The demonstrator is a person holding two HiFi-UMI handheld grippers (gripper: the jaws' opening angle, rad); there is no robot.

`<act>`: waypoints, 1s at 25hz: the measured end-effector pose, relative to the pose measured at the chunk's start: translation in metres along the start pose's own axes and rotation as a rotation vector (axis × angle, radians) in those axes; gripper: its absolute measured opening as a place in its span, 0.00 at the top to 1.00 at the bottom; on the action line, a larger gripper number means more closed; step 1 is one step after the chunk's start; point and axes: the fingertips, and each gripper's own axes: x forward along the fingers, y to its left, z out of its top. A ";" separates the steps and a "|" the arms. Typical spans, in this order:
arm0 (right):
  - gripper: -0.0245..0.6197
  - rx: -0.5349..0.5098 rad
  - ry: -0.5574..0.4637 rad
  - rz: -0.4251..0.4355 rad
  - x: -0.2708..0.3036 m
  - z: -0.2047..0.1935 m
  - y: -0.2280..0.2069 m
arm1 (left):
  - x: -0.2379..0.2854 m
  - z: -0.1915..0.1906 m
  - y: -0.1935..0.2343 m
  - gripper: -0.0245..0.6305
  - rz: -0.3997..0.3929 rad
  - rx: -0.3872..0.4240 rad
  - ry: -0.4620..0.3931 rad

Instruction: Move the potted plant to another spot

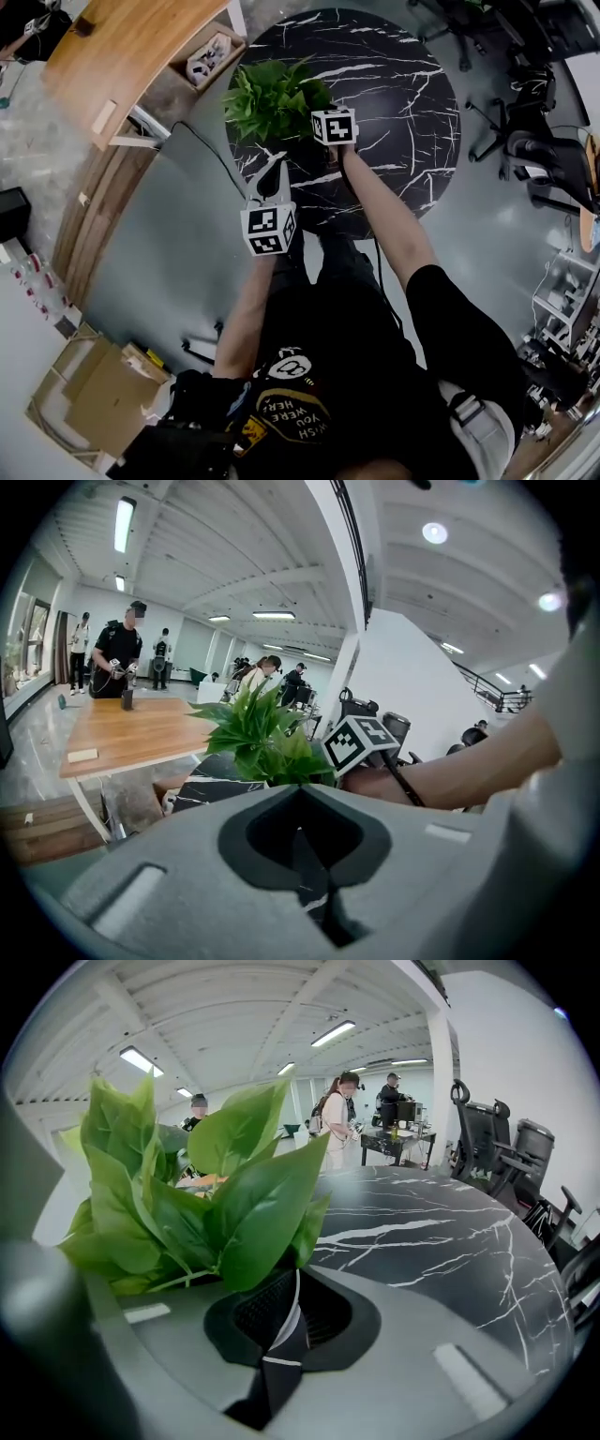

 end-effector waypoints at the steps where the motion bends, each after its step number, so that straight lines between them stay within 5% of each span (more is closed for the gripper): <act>1: 0.93 0.007 0.004 -0.015 -0.004 -0.002 -0.013 | 0.004 -0.001 -0.010 0.96 -0.008 0.007 0.003; 15: 0.93 0.123 -0.024 -0.098 -0.061 -0.027 -0.181 | 0.071 -0.008 -0.138 0.96 -0.102 0.071 0.043; 25: 0.93 0.224 -0.049 -0.242 -0.112 -0.051 -0.332 | 0.109 -0.008 -0.189 0.96 -0.145 0.111 0.076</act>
